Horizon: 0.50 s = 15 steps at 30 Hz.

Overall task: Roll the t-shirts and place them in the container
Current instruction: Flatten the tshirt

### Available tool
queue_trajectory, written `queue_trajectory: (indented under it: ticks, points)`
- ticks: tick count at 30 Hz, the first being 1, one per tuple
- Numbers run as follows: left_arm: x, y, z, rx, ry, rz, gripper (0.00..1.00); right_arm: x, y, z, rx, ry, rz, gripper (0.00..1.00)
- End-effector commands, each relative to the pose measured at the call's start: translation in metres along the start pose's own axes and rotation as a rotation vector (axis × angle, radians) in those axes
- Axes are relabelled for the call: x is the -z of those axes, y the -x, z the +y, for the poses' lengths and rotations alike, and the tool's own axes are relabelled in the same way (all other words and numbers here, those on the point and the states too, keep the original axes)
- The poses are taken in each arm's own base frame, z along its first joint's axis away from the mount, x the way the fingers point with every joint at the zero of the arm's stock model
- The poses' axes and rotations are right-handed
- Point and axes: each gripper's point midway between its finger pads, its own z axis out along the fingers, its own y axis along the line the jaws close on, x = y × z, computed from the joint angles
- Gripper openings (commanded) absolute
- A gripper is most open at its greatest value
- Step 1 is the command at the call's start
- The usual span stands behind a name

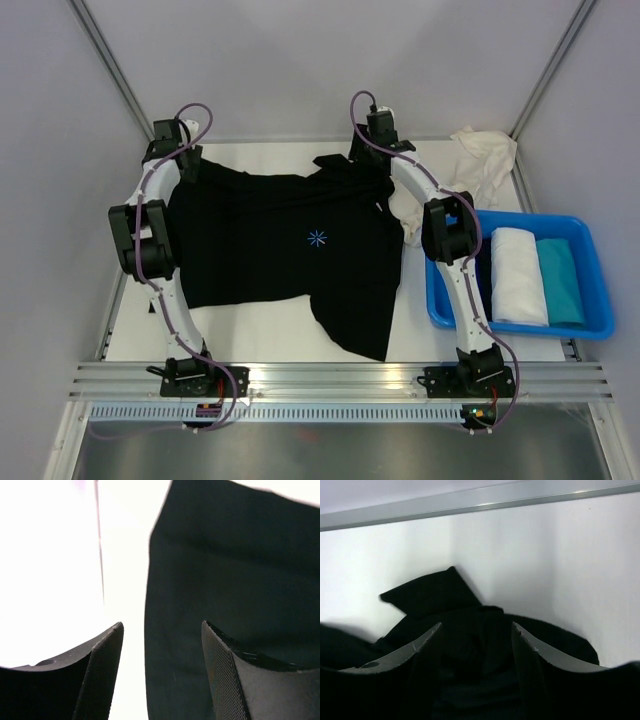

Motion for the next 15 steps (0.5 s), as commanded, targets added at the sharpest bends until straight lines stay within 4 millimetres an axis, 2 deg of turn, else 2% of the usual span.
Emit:
queue_trajectory:
  ticks: [1, 4, 6, 7, 8, 9, 11, 12, 14, 15]
  points:
    - [-0.038, -0.006, 0.014, 0.127, 0.065, 0.045, 0.7, -0.019, 0.011, 0.001, 0.006, -0.052, -0.086, 0.63]
    - [-0.062, -0.01, 0.019, 0.168, 0.07, 0.07, 0.71, -0.03, -0.007, -0.005, 0.019, -0.075, -0.058, 0.63]
    - [-0.07, -0.014, 0.017, 0.164, 0.058, 0.093, 0.71, -0.033, -0.015, -0.008, 0.021, -0.082, -0.038, 0.61]
    - [-0.072, -0.008, 0.018, 0.164, 0.053, 0.083, 0.71, -0.035, -0.021, -0.011, 0.024, -0.09, -0.023, 0.55]
    - [-0.08, -0.015, 0.013, 0.162, 0.038, 0.101, 0.71, -0.036, -0.025, -0.013, 0.028, -0.098, -0.015, 0.51]
    - [-0.082, -0.019, 0.01, 0.165, 0.031, 0.116, 0.71, -0.036, -0.026, -0.014, 0.029, -0.106, -0.012, 0.4]
    - [-0.087, -0.022, 0.007, 0.168, 0.024, 0.124, 0.71, -0.036, -0.028, -0.015, 0.032, -0.109, -0.006, 0.29]
    - [-0.087, -0.023, 0.005, 0.169, 0.02, 0.127, 0.71, -0.035, -0.027, -0.015, 0.034, -0.11, -0.007, 0.19]
    - [-0.091, -0.029, 0.001, 0.169, 0.012, 0.141, 0.7, -0.032, -0.022, -0.013, 0.033, -0.107, -0.017, 0.1]
    - [-0.092, -0.03, 0.001, 0.167, 0.012, 0.143, 0.7, -0.028, -0.016, -0.011, 0.028, -0.103, -0.029, 0.0]
